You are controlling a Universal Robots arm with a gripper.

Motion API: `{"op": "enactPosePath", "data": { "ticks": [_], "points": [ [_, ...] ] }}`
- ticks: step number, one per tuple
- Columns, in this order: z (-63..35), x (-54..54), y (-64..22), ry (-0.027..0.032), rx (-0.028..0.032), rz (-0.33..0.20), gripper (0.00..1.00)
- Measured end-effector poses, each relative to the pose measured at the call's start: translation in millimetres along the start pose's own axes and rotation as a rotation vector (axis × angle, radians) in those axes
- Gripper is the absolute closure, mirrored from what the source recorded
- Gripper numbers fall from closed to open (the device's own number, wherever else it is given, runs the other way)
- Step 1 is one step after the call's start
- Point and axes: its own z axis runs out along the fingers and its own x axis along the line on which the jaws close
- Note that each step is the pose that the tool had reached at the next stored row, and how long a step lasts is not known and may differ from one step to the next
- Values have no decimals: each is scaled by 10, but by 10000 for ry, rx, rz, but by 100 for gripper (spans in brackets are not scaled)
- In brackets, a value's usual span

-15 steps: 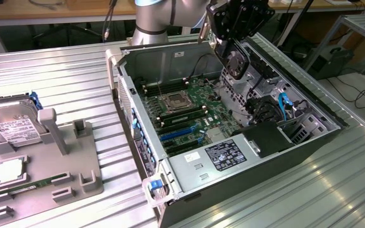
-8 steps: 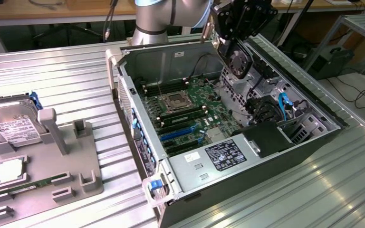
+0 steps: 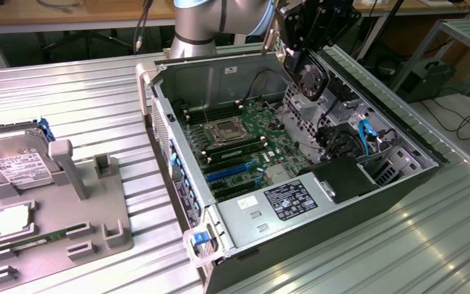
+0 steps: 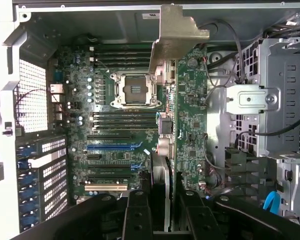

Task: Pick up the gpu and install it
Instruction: 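Pick up the gpu and move the gpu toward the slot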

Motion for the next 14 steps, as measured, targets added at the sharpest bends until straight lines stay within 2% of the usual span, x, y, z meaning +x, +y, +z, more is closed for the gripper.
{"op": "enactPosePath", "data": {
  "ticks": [6,14],
  "points": [
    [0,-48,1,0,0,0,73],
    [0,-50,1,0,-1,1,73]
  ]
}}
